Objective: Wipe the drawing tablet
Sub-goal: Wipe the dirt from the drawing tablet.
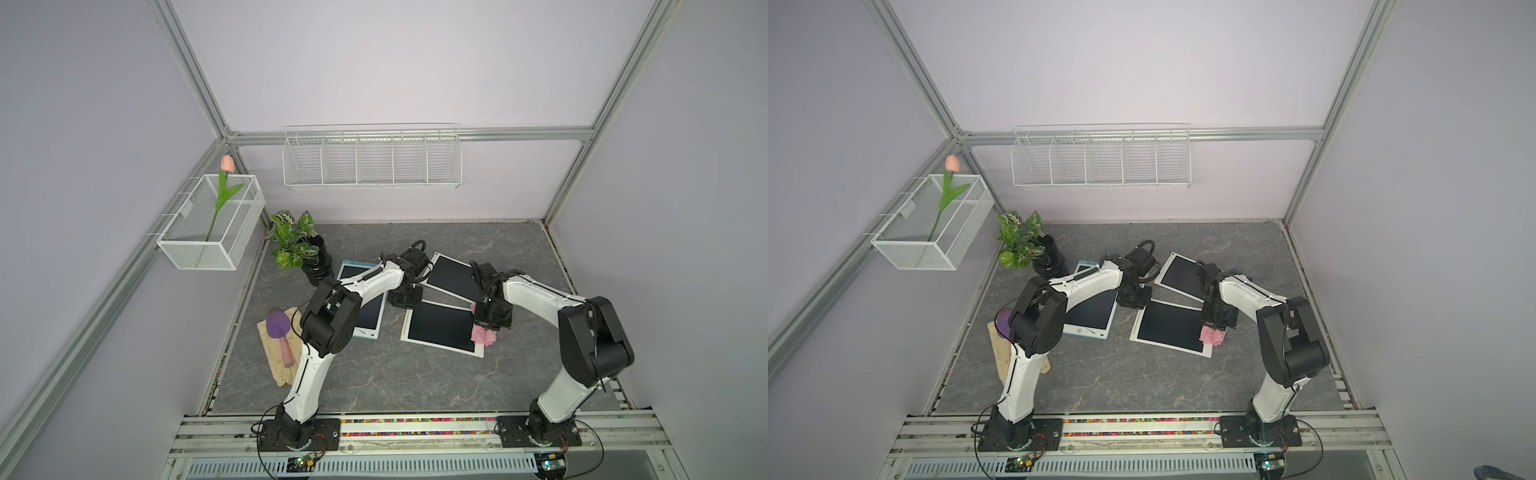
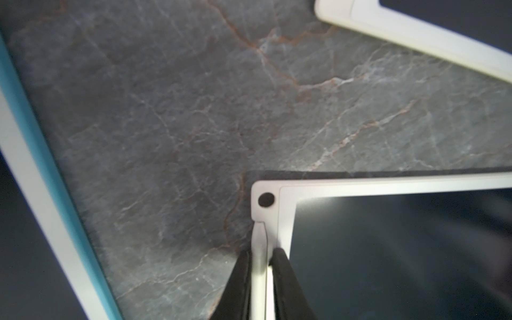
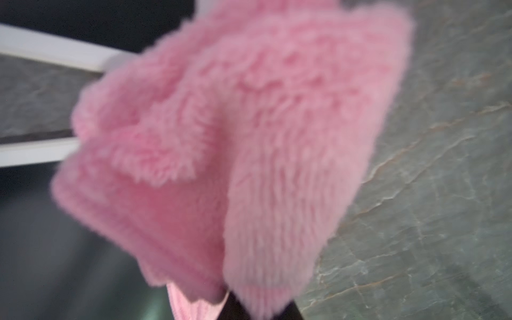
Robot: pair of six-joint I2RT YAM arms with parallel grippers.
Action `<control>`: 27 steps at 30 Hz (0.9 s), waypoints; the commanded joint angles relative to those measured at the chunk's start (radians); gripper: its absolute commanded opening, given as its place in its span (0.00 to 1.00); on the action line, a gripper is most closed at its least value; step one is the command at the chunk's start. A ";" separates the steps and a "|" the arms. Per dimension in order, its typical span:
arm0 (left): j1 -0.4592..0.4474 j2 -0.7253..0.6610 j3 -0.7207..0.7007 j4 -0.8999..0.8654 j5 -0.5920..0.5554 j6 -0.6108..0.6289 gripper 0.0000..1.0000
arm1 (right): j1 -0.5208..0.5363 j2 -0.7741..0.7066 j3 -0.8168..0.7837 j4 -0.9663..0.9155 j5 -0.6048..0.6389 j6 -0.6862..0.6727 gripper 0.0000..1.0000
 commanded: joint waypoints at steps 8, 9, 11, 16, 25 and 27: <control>-0.005 0.093 -0.056 -0.048 -0.014 -0.003 0.18 | -0.107 0.042 0.011 0.022 -0.032 -0.086 0.07; -0.005 0.091 -0.058 -0.046 -0.013 -0.004 0.18 | -0.094 0.035 0.010 0.019 -0.038 -0.092 0.07; -0.005 0.092 -0.060 -0.043 -0.011 -0.006 0.18 | -0.045 0.024 0.013 0.009 -0.031 -0.084 0.07; -0.004 0.094 -0.056 -0.048 -0.015 -0.003 0.18 | 0.050 -0.048 -0.072 0.037 -0.041 0.007 0.07; -0.004 0.092 -0.058 -0.053 -0.020 0.001 0.18 | -0.109 -0.043 -0.075 0.023 -0.011 -0.081 0.07; -0.003 0.091 -0.058 -0.052 -0.020 0.000 0.18 | -0.104 -0.054 -0.084 0.023 -0.010 -0.082 0.07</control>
